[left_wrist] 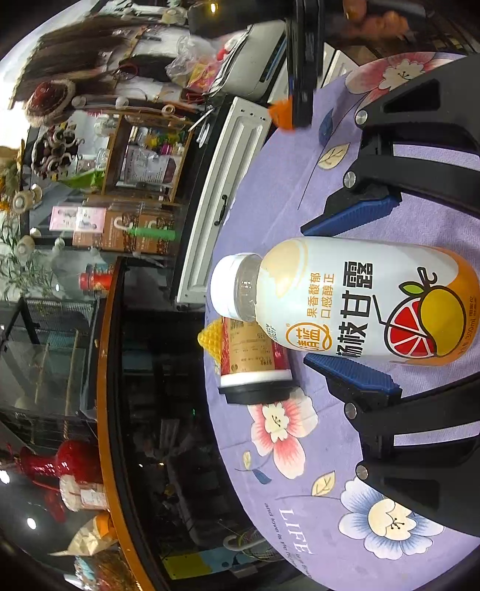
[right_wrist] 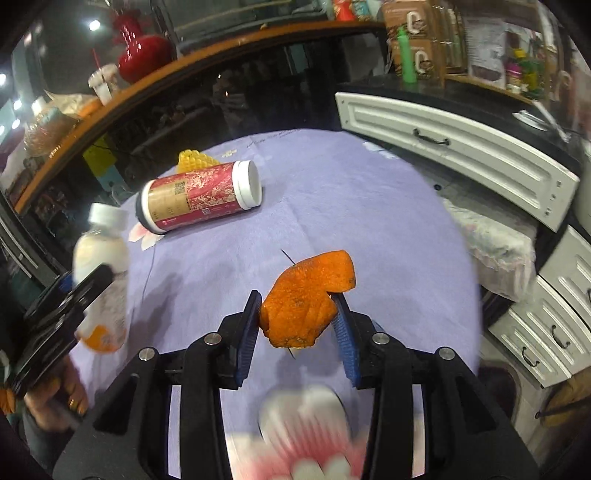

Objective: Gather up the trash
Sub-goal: 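Carry the peel into the bin and open the right tool while left carries bottle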

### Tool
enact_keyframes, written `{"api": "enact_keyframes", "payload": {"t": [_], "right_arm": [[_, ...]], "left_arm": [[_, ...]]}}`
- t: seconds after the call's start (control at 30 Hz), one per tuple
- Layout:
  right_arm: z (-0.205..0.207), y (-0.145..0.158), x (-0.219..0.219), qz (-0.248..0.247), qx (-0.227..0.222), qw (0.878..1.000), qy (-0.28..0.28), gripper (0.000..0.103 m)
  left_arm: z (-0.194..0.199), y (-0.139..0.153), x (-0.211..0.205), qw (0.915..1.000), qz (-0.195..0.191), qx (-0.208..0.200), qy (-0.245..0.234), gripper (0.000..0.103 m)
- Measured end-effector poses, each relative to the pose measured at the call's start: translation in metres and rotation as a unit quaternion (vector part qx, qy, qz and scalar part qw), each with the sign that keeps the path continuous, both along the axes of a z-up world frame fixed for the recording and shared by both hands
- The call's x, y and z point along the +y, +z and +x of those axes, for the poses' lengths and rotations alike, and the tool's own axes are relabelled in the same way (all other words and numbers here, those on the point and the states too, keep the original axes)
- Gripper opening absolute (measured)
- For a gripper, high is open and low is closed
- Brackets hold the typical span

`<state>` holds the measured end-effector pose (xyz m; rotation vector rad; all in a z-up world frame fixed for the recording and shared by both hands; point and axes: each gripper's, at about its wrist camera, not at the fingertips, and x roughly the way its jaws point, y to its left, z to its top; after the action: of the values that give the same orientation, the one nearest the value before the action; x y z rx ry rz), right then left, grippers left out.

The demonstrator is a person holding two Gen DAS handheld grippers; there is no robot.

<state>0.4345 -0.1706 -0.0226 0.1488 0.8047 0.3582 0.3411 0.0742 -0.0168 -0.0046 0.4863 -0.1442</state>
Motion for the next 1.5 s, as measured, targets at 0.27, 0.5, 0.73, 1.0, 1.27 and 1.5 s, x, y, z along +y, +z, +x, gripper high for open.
{"api": "enact_keyframes", "payload": {"t": [0.27,0.5,0.73,1.0,1.27,1.5], "right_arm": [[-0.069,0.006,-0.061,-0.003,-0.022,0.999,-0.034,0.039],[-0.131,0.000,-0.097,-0.050,-0.054,0.995,-0.070,0.039],[-0.174,-0.021,-0.124,-0.055,-0.037,0.994,-0.091,0.039],[-0.190,-0.074,-0.149,-0.048,0.013,0.993,-0.108,0.040],[-0.172,-0.129,-0.161,-0.028,0.066,0.990,-0.123,0.050],[-0.179,-0.144,-0.171,-0.022,0.074,0.985,-0.152,0.071]], "left_arm": [[-0.030,0.009,-0.034,0.9992,0.003,-0.003,-0.039,0.063],[-0.078,0.022,-0.075,0.9961,-0.023,-0.012,-0.085,0.063],[-0.116,0.020,-0.122,0.9904,-0.048,0.001,-0.129,0.063],[-0.137,0.002,-0.170,0.9831,-0.056,0.025,-0.172,0.063],[-0.145,-0.023,-0.202,0.9792,-0.051,0.052,-0.190,0.063],[-0.149,-0.039,-0.212,0.9778,-0.043,0.071,-0.193,0.063]]}}
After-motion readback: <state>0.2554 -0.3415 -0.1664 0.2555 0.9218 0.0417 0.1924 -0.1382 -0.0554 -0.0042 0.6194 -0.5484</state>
